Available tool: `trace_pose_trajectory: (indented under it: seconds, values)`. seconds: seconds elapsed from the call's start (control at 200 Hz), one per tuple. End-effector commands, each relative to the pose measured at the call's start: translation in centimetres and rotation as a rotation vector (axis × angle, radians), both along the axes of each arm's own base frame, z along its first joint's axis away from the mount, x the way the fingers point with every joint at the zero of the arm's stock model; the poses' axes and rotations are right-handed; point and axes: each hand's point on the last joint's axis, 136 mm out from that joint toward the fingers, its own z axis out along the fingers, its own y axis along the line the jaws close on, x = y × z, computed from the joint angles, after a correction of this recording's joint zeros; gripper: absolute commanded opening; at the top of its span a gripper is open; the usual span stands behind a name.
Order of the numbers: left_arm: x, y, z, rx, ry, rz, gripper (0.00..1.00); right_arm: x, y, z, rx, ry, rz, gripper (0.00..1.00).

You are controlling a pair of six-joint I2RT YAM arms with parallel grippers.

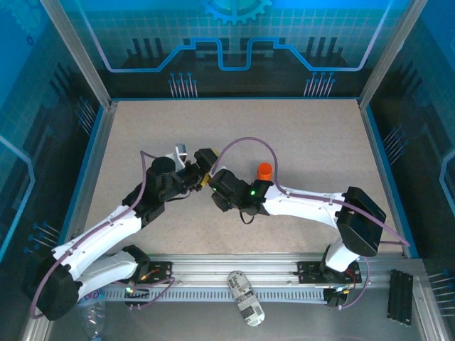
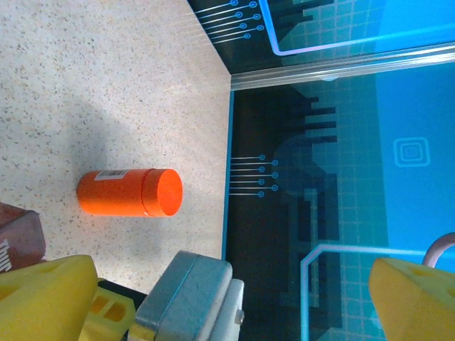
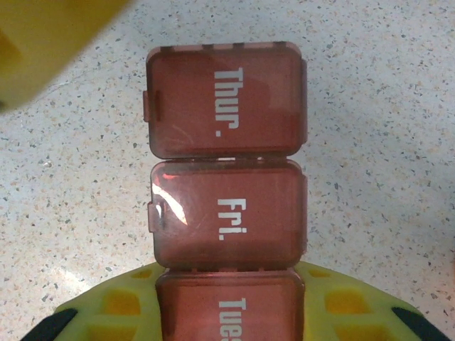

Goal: Sort the pills into containers

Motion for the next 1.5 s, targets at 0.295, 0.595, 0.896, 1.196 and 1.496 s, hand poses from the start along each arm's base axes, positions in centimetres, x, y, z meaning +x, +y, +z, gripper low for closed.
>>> trace_pose_trajectory:
  seconds: [0.295,0.595,0.896,1.196,1.496]
  values:
    - [-1.1,1.1,-4.3,0.086,0.094,0.036,0.99,0.0,-0.3,2.3,0.070,-0.016,-0.018,0.28]
    - [-0.8,0.7,-3.9,0.069,0.072,0.024,0.99,0.2,0.0,2.5,0.114,0.010,-0.032,0.28]
    - [-1.2,2.6,-3.6,0.089,0.055,0.099,0.99,1.1,-2.0,2.2,0.133,0.021,-0.101,0.28]
    - [-1.0,1.1,-3.1,0.029,0.038,0.042,0.99,0.7,-1.1,3.1,0.199,0.037,-0.073,0.28]
    - [-0.7,0.3,-2.4,-0.016,0.020,0.016,0.99,0.3,-0.1,3.4,0.230,0.055,-0.054,0.28]
